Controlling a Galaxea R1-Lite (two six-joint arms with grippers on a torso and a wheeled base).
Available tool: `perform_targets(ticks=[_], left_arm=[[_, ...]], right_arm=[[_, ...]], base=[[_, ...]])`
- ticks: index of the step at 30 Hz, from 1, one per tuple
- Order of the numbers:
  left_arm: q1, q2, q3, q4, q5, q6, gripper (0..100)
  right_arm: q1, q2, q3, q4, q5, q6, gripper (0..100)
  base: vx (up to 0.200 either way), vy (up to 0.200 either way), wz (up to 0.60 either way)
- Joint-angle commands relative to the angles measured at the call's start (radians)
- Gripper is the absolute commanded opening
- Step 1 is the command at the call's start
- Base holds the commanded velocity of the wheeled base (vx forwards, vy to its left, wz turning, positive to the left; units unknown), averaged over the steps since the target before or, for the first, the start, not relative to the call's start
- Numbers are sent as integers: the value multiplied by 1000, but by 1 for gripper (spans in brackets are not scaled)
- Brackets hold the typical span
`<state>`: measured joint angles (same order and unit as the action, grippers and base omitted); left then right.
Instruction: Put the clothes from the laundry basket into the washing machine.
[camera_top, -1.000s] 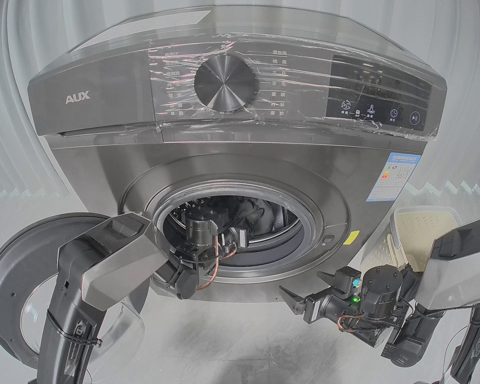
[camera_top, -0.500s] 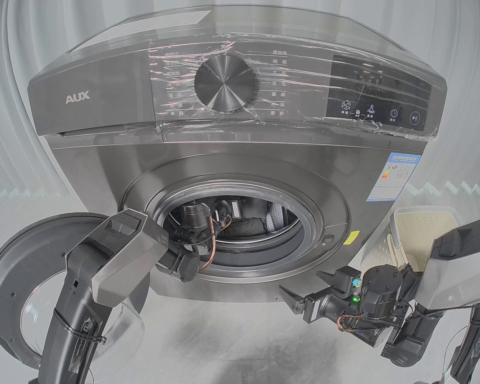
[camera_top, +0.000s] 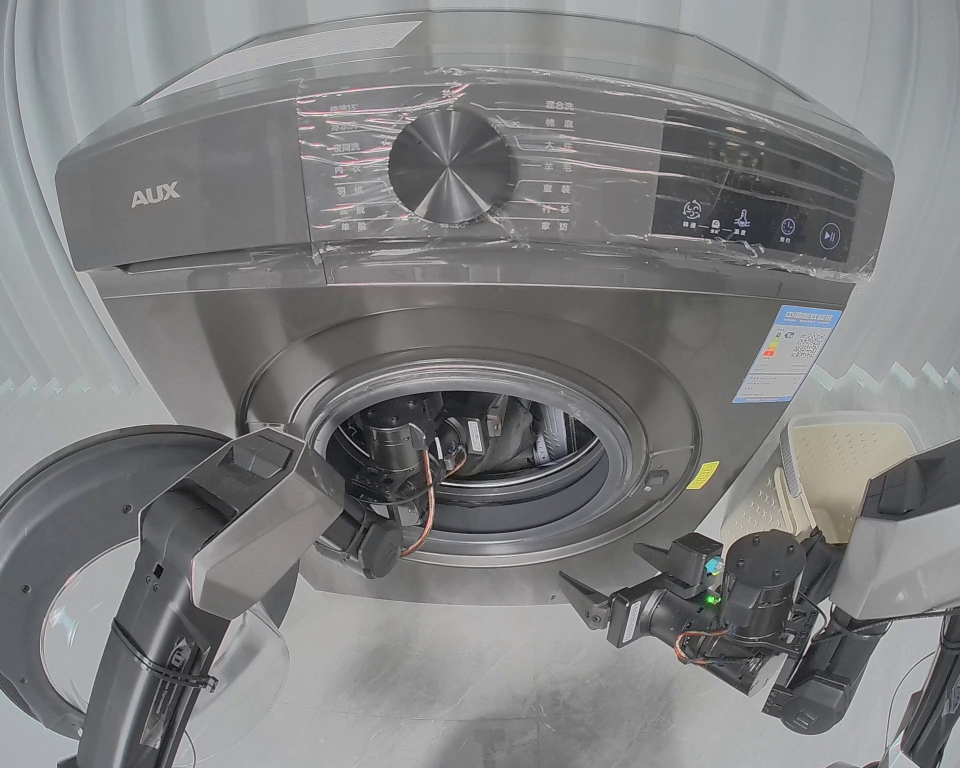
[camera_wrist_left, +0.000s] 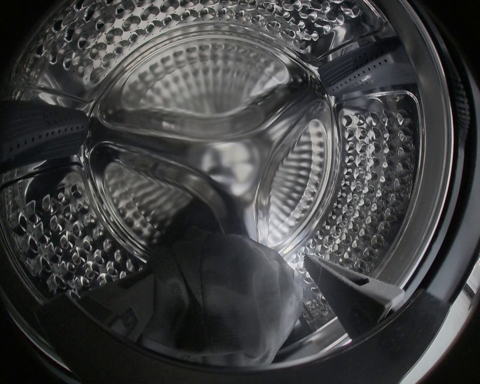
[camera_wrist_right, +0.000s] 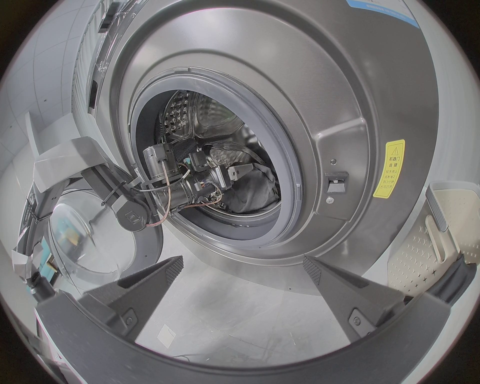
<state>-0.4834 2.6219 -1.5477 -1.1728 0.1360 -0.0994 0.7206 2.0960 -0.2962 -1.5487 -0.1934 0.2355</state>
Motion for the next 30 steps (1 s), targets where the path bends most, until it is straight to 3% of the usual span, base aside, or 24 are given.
perform_targets(ticks=[1,7,19,30], left_arm=[[-9,-20,63,-4,-1,0,100],[-50,-109,238,-34,1,1,100],[-221,-367,721,-212,-3,4,100],[-239,-479,859,-223,-26,4,100]], right_arm=[[-1,-1,2,-1,0,-1,100],[-6,-1,3,-1,0,1,100],[-1,1,14,1,0,11,100],[0,1,17,-1,-1,15,100]], base=[[0,0,0],[0,0,0],[0,0,0],[0,0,0]])
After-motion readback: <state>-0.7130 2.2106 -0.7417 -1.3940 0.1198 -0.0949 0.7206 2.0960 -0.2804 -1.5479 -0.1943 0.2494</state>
